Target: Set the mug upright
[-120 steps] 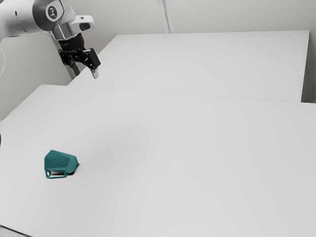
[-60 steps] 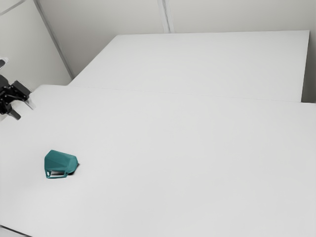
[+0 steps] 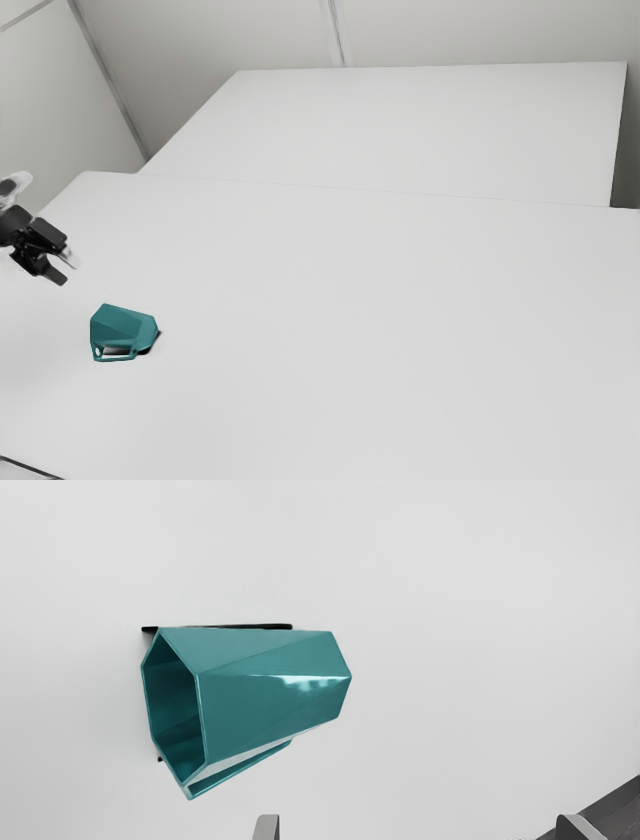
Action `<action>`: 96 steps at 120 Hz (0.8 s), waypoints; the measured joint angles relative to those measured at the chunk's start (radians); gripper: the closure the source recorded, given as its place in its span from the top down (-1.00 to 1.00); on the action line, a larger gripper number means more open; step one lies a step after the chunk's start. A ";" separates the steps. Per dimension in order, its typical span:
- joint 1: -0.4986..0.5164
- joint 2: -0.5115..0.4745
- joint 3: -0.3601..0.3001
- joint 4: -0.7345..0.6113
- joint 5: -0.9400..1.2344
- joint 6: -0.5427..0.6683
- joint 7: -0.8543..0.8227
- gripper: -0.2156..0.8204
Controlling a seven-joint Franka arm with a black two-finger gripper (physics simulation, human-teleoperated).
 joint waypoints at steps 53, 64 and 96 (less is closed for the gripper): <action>0.095 0.160 -0.003 -0.001 -0.116 -0.006 0.273 0.58; 0.114 0.208 -0.010 0.012 -0.158 -0.010 0.318 0.58; 0.131 0.273 -0.016 0.012 -0.215 -0.023 0.417 0.58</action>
